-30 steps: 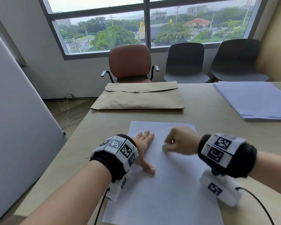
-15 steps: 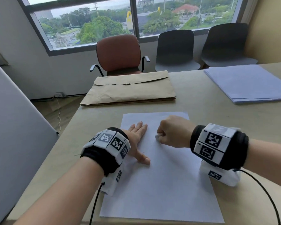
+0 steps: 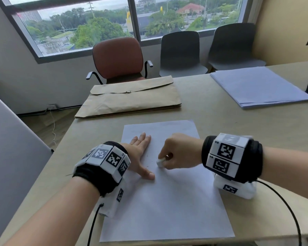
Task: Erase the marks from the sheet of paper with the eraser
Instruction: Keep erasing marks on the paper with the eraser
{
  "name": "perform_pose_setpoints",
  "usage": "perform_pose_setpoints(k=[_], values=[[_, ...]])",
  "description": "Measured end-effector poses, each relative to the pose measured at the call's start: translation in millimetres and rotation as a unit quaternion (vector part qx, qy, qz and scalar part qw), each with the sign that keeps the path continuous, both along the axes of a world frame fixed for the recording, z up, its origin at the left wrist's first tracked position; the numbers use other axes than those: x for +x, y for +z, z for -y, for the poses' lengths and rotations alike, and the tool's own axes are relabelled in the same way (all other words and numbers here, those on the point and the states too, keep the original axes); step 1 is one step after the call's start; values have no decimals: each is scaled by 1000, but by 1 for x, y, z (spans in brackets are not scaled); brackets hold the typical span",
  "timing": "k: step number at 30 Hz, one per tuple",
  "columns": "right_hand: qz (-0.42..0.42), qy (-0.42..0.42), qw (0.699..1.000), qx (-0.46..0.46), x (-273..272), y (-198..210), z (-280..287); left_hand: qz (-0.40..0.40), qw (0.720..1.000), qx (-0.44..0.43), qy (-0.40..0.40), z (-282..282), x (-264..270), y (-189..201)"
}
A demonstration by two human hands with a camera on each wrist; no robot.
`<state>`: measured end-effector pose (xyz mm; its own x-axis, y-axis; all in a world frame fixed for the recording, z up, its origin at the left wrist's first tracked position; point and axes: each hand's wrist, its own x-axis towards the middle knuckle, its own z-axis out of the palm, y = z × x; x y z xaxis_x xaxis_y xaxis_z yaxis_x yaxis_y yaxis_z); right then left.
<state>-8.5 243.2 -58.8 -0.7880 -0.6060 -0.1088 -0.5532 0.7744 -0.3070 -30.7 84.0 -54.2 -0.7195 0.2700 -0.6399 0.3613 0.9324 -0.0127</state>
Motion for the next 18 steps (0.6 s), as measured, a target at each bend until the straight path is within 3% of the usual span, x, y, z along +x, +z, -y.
perform_pose_setpoints(k=[2, 5, 11, 15, 18], values=[[-11, -24, 1000, 4, -6, 1, -4, 1, 1000, 0, 1, 0, 1, 1], [-48, -128, 991, 5, -22, 4, -11, -2, 1000, 0, 3, -1, 2, 1], [9, -14, 1000, 0, 1, 1, -3, 4, 1000, 0, 3, 1, 0, 0], [-25, -124, 992, -1, -20, 2, -11, 1, 1000, 0, 3, -1, 2, 1], [-37, -111, 993, 14, -17, 2, -10, 1, 1000, 0, 1, -1, 1, 1]])
